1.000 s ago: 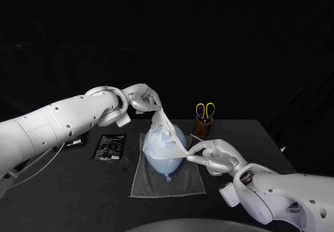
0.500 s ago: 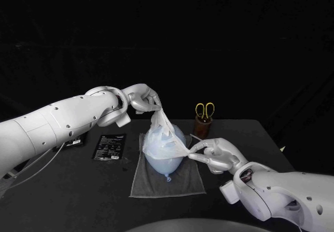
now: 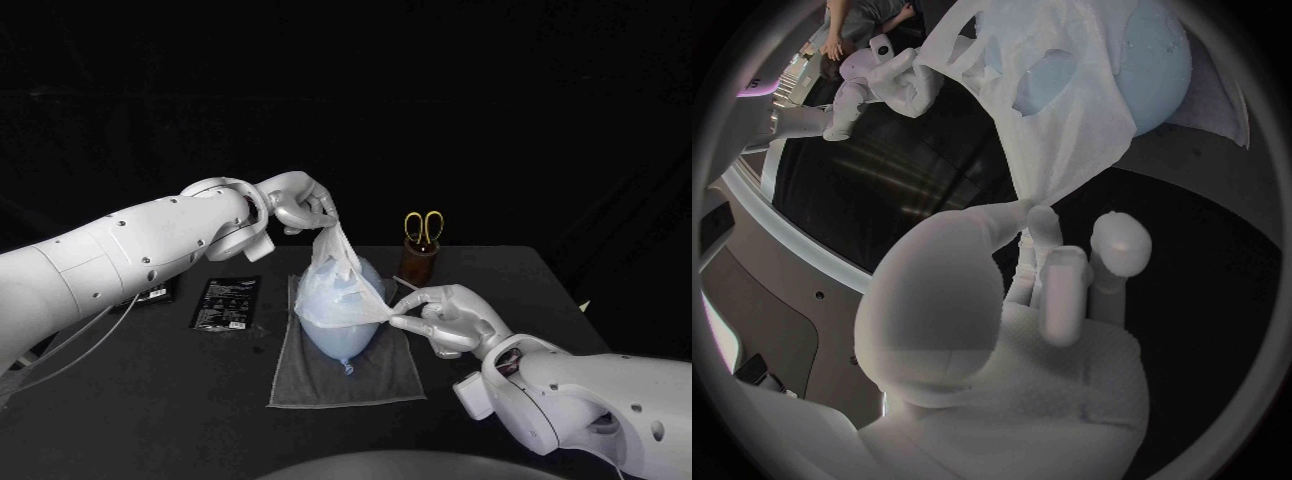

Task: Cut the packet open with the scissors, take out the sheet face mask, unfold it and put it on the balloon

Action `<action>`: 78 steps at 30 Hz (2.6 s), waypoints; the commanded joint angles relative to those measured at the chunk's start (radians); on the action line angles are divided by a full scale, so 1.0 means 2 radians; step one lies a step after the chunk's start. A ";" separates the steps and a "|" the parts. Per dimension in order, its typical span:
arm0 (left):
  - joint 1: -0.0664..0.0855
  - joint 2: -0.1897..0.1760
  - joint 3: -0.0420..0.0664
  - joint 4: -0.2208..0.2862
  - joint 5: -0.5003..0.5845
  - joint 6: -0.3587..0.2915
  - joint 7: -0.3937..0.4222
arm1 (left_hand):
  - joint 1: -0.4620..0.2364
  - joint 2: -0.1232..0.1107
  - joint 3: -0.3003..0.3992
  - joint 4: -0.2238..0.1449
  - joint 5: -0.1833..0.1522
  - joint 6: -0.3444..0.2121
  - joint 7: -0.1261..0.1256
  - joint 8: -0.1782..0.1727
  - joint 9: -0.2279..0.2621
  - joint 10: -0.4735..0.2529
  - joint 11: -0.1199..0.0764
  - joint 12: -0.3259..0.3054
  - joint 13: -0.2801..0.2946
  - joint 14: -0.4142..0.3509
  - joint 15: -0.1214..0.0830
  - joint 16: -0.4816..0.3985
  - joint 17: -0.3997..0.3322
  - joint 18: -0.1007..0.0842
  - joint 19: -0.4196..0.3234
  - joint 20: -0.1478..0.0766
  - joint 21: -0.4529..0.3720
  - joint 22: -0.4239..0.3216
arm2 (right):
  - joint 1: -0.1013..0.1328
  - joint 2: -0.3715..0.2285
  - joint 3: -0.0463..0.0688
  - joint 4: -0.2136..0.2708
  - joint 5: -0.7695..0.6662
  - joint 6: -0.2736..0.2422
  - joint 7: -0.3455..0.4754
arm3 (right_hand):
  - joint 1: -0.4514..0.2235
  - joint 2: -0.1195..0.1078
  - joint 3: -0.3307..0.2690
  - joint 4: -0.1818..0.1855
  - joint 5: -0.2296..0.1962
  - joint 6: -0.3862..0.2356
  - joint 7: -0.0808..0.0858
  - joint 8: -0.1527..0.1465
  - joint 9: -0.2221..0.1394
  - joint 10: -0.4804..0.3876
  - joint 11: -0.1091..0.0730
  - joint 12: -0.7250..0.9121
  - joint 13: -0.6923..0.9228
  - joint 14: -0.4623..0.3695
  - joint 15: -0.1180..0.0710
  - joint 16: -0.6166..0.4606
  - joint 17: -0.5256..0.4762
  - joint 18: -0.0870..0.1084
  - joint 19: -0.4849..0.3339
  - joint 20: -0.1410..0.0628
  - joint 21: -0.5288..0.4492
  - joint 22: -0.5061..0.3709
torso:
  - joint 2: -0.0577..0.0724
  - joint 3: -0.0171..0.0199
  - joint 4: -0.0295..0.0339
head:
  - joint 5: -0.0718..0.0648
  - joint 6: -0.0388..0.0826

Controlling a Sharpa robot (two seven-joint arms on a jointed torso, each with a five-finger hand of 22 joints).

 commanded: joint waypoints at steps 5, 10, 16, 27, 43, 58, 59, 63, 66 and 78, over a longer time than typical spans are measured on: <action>-0.002 0.005 0.000 -0.007 0.008 -0.002 -0.018 | -0.008 -0.004 -0.020 0.001 0.001 -0.015 0.008 -0.016 0.006 -0.014 0.007 -0.005 -0.006 0.020 0.005 0.001 0.036 -0.009 -0.002 0.007 0.000 -0.003 | -0.008 0.004 -0.001 0.000 -0.002 0.004 0.012 | -0.015 -0.008 0.002 0.000 0.001 -0.026 0.007 -0.009 0.000 0.013 0.002 -0.046 0.079 0.061 -0.009 0.002 0.129 0.008 0.003 0.001 -0.040 0.092 | 0.000 0.0002 0.0000 | 0.000 -0.001; -0.002 0.005 0.000 -0.012 0.012 0.003 -0.037 | -0.027 -0.026 -0.054 0.011 0.001 -0.042 0.026 -0.053 -0.010 -0.037 0.022 -0.009 -0.022 0.017 0.018 0.000 0.030 -0.008 -0.009 0.017 -0.005 -0.011 | -0.014 0.007 -0.001 -0.003 0.001 0.007 0.004 | -0.044 -0.032 -0.032 0.014 0.001 -0.071 0.034 -0.041 -0.017 -0.034 0.026 -0.100 0.029 0.055 0.011 -0.006 0.109 0.014 -0.014 0.014 -0.080 0.080 | 0.000 0.0004 0.0007 | -0.001 -0.002; -0.002 0.006 0.000 -0.016 0.017 0.007 -0.048 | -0.025 -0.028 -0.073 0.017 0.001 -0.052 0.035 -0.080 -0.023 -0.047 0.031 -0.008 -0.025 0.015 0.027 0.001 0.028 -0.007 -0.012 0.027 -0.006 -0.012 | -0.024 0.010 -0.001 -0.006 0.002 0.008 -0.005 | -0.045 -0.036 -0.044 0.016 0.001 -0.086 0.042 -0.051 -0.023 -0.053 0.033 -0.121 0.010 0.052 0.018 -0.009 0.100 0.017 -0.021 0.021 -0.096 0.076 | 0.000 0.0000 0.0002 | 0.000 -0.003; -0.006 0.013 -0.003 -0.026 0.022 -0.002 -0.060 | -0.019 -0.024 -0.091 0.025 0.001 -0.066 0.041 -0.110 -0.037 -0.052 0.036 -0.006 -0.025 0.014 0.033 0.001 0.027 -0.006 -0.014 0.034 -0.006 -0.014 | -0.033 0.013 -0.001 -0.012 0.005 0.005 -0.019 | -0.046 -0.039 -0.058 0.019 0.001 -0.096 0.046 -0.057 -0.026 -0.067 0.038 -0.134 -0.004 0.049 0.023 -0.012 0.093 0.020 -0.028 0.027 -0.109 0.072 | 0.000 0.0005 -0.0006 | 0.001 -0.004; -0.009 -0.014 -0.003 -0.004 0.073 -0.058 -0.030 | -0.032 -0.041 -0.131 0.054 0.001 -0.070 0.037 -0.132 -0.046 -0.088 0.036 -0.038 -0.043 -0.023 0.034 -0.018 -0.050 0.009 -0.071 0.036 -0.054 -0.095 | -0.034 0.007 -0.002 -0.025 -0.047 0.030 -0.139 | -0.055 -0.044 -0.108 0.043 0.001 -0.125 0.052 -0.059 -0.028 -0.119 0.044 -0.187 -0.061 0.035 0.028 -0.026 0.059 0.029 -0.048 0.035 -0.156 0.056 | 0.000 -0.0002 0.0000 | -0.005 -0.006; -0.010 -0.081 -0.003 0.073 0.119 -0.118 0.022 | 0.019 -0.032 -0.232 0.095 0.002 -0.058 0.040 -0.142 -0.047 -0.150 0.044 -0.154 -0.131 -0.233 0.043 -0.178 -0.374 0.022 -0.161 0.047 -0.212 -0.240 | -0.028 -0.007 -0.001 -0.039 -0.084 0.006 -0.171 | -0.023 -0.020 -0.112 0.047 0.003 -0.112 0.047 -0.040 -0.025 -0.095 0.039 -0.165 -0.049 0.041 0.024 -0.021 0.070 0.025 -0.035 0.033 -0.134 0.061 | 0.000 0.0010 0.0004 | -0.003 -0.008; -0.011 -0.090 -0.003 0.083 0.120 -0.125 0.026 | 0.023 -0.030 -0.238 0.096 0.002 -0.057 0.041 -0.142 -0.047 -0.154 0.045 -0.159 -0.136 -0.246 0.046 -0.191 -0.382 0.022 -0.168 0.049 -0.226 -0.248 | -0.024 -0.008 -0.001 -0.040 -0.083 0.002 -0.164 | -0.010 -0.007 -0.102 0.043 0.004 -0.098 0.043 -0.035 -0.026 -0.070 0.034 -0.139 -0.025 0.046 0.021 -0.016 0.083 0.022 -0.025 0.031 -0.113 0.067 | 0.000 0.0013 0.0004 | -0.003 -0.008; -0.019 -0.123 -0.004 0.120 0.121 -0.152 0.041 | 0.049 -0.024 -0.279 0.105 0.001 -0.055 0.045 -0.145 -0.047 -0.170 0.062 -0.198 -0.171 -0.315 0.066 -0.272 -0.430 0.020 -0.201 0.073 -0.321 -0.305 | -0.002 -0.010 -0.001 -0.043 -0.088 -0.003 -0.138 | 0.009 0.012 -0.075 0.035 0.004 -0.069 0.033 -0.039 -0.039 -0.020 0.025 -0.082 0.031 0.058 0.012 -0.003 0.118 0.011 -0.001 0.022 -0.059 0.084 | 0.000 0.0025 0.0010 | -0.001 -0.009; -0.032 -0.149 -0.004 0.148 0.123 -0.168 0.052 | 0.072 -0.014 -0.325 0.108 0.001 -0.052 0.042 -0.146 -0.047 -0.172 0.078 -0.239 -0.209 -0.360 0.085 -0.354 -0.479 0.020 -0.227 0.100 -0.411 -0.362 | 0.023 -0.009 -0.001 -0.051 -0.102 0.005 -0.126 | 0.013 0.016 -0.060 0.028 0.004 -0.054 0.029 -0.046 -0.047 -0.002 0.022 -0.061 0.054 0.061 0.009 0.001 0.128 0.006 0.009 0.019 -0.035 0.092 | 0.000 0.0035 0.0025 | -0.002 -0.010; -0.095 -0.189 -0.005 0.203 0.116 -0.206 0.060 | 0.105 -0.038 -0.404 0.113 0.003 -0.094 0.019 -0.203 -0.059 -0.181 0.079 -0.391 -0.259 -0.520 0.137 -0.615 -0.596 -0.035 -0.355 0.117 -0.580 -0.460 | 0.097 0.013 0.004 -0.082 -0.183 0.059 -0.147 | -0.003 0.006 -0.047 0.023 0.002 -0.031 0.026 -0.062 -0.060 0.026 0.019 -0.027 0.093 0.062 0.006 0.002 0.131 -0.001 0.022 0.015 0.001 0.104 | 0.002 0.0024 0.0064 | -0.005 -0.010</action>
